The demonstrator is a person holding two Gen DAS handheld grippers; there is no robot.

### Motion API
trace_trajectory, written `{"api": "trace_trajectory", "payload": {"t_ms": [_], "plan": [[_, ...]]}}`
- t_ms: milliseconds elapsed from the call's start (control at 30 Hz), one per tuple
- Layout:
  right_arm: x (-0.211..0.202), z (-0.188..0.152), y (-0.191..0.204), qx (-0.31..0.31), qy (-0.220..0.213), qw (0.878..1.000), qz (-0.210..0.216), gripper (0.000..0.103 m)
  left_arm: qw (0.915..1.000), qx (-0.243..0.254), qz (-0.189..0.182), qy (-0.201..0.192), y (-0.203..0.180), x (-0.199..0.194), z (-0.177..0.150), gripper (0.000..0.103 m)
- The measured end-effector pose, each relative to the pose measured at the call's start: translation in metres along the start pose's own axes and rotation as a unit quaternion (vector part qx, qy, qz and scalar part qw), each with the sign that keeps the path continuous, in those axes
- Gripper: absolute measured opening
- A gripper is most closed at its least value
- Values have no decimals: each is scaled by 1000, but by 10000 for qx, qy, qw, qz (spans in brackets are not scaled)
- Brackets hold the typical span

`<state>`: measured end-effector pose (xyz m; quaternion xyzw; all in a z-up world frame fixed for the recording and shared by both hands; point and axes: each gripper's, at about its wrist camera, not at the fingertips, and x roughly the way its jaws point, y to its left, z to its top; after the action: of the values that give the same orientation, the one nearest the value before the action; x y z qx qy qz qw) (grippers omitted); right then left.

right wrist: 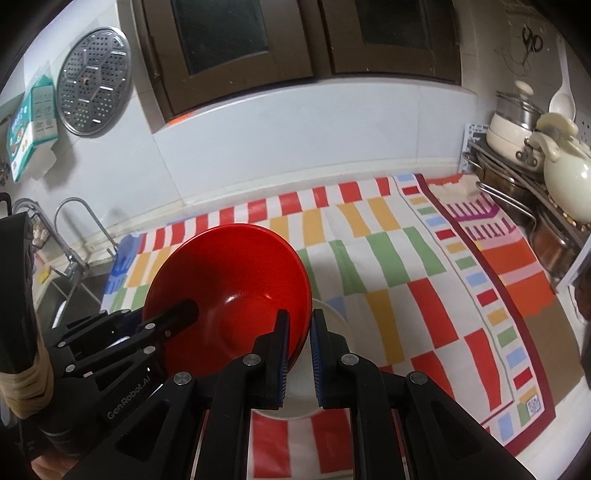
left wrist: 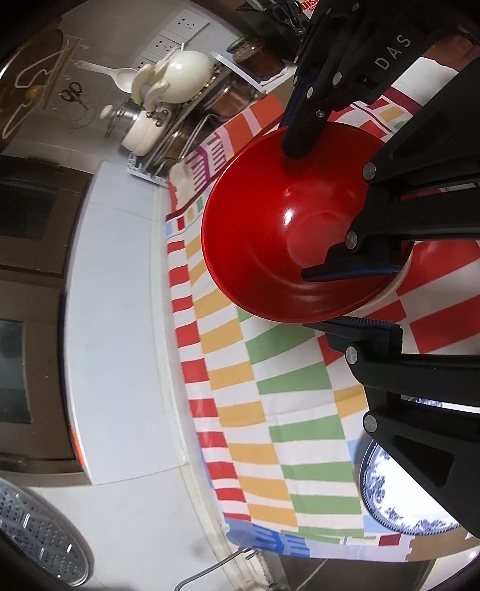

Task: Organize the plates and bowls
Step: 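Lift the red-and-black bowl with both grippers and carry it over the nested bowls, then lower the red-and-black bowl into the white bowl and open both grippers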

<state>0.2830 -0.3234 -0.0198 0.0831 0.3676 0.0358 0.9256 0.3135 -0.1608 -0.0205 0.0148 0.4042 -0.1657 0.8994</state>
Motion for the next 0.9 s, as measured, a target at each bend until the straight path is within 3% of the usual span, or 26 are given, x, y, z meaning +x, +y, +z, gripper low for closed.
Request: {"api": "trace_trajectory", "payload": {"t_ms": [900], "plan": [[61,-19,-39,137,833,9963,176,13,9953,-107,243,935,-19,66,-26,20]]}}
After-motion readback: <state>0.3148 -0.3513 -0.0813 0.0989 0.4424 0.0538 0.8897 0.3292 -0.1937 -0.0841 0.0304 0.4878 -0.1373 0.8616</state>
